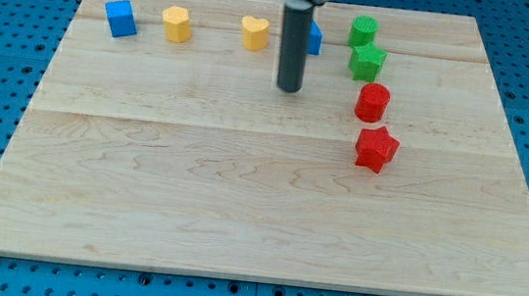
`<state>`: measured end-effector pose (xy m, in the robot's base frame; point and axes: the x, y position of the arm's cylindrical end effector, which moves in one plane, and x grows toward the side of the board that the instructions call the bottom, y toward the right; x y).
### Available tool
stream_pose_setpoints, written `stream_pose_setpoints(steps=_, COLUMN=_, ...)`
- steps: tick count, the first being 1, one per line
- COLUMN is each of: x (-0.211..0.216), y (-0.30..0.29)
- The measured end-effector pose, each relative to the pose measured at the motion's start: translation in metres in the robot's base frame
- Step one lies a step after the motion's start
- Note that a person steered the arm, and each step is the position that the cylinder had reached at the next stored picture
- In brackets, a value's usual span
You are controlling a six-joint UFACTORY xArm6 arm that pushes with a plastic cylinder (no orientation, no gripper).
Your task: Point your arm at the blue cube
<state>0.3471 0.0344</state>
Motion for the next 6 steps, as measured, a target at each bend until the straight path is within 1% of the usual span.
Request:
stream_pose_setpoints(steps=1, x=-0.026, y=0.052)
stream_pose_setpoints(steps=2, x=-0.059, y=0.079)
stream_pose_setpoints(steps=3, x=-0.082, y=0.083)
stream_pose_setpoints(steps=4, x=-0.064, y=0.069)
stream_pose_setpoints(steps=6, x=-0.003, y=-0.014)
